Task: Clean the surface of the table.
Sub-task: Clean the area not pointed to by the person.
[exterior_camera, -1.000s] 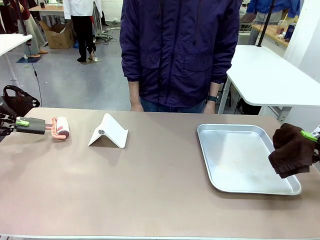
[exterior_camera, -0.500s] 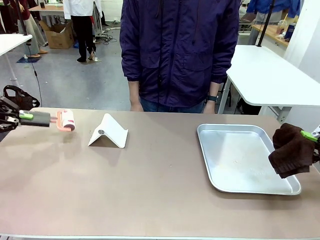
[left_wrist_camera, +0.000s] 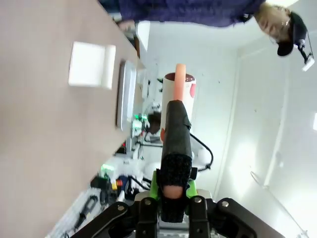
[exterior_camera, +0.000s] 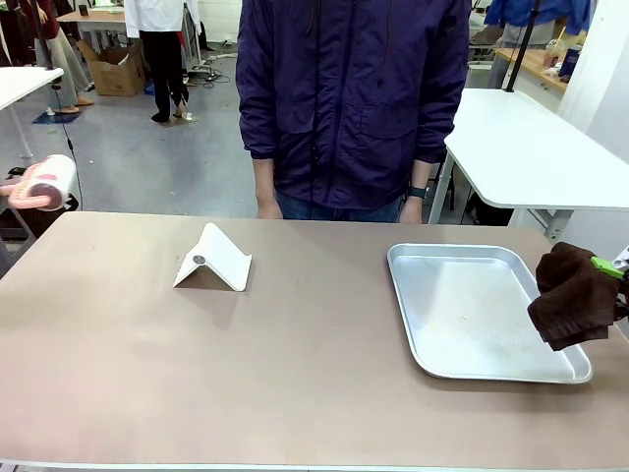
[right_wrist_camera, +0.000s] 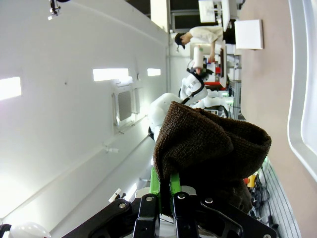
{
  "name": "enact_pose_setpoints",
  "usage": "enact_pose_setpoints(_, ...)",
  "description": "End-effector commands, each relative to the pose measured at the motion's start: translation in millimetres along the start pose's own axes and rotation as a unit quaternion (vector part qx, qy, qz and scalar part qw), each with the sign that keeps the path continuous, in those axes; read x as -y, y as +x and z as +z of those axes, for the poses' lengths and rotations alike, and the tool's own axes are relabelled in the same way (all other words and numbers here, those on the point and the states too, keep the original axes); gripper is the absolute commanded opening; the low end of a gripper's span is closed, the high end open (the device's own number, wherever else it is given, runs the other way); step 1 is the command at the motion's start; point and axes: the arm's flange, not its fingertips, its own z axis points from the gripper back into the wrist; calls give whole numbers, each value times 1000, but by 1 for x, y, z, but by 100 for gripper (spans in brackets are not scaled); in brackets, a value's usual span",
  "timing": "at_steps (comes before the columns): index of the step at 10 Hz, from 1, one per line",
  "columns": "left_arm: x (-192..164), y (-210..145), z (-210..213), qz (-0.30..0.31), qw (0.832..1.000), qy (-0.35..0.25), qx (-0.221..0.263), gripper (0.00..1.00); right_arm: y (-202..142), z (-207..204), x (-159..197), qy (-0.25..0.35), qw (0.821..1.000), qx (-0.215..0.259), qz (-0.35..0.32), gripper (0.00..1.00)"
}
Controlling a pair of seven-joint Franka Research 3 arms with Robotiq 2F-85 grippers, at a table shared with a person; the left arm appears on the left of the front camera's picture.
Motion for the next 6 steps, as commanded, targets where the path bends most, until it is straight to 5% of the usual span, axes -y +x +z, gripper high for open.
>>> enact_pose_setpoints(1,-7,-49,19,-10,999,5,-35,22,1,-2,-4,7,1000,7,6,9)
enact_pose_setpoints(3,-23,-83,30,-50,998,26,-23,22,1,-2,-4,7,1000,7,6,9)
enact_pose_setpoints(6,-19,-71,24,-15,999,17,-32,22,1,-2,-4,7,1000,7,6,9)
